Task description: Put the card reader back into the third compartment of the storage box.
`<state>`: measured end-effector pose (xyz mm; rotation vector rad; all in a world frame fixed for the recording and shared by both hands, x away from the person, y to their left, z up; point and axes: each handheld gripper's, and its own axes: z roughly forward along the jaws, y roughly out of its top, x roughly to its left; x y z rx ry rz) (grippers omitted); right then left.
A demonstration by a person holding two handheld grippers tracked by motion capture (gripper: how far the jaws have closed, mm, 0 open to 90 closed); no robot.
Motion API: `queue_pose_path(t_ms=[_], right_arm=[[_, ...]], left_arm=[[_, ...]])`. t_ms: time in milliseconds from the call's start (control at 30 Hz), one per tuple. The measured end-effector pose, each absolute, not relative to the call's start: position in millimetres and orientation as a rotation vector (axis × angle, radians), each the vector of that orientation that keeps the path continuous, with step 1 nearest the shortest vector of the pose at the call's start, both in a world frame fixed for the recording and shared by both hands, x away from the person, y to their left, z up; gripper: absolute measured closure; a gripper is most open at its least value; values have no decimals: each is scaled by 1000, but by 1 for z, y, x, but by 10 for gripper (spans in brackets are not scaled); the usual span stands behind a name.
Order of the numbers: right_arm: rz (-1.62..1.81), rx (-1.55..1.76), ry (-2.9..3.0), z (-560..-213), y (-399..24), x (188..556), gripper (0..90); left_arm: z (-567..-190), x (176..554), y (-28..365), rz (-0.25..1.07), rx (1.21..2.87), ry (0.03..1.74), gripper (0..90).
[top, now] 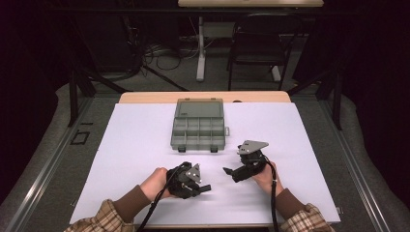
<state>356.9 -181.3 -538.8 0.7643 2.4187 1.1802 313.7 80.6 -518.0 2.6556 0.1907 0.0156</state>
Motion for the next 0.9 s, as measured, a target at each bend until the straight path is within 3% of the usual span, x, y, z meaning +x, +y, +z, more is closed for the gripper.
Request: queue_pose_path(t_ms=[900], right_arm=[[1177,765,2415,-538,-183,357,0]], left_arm=[[-521,324,109,139,2492,323,735]])
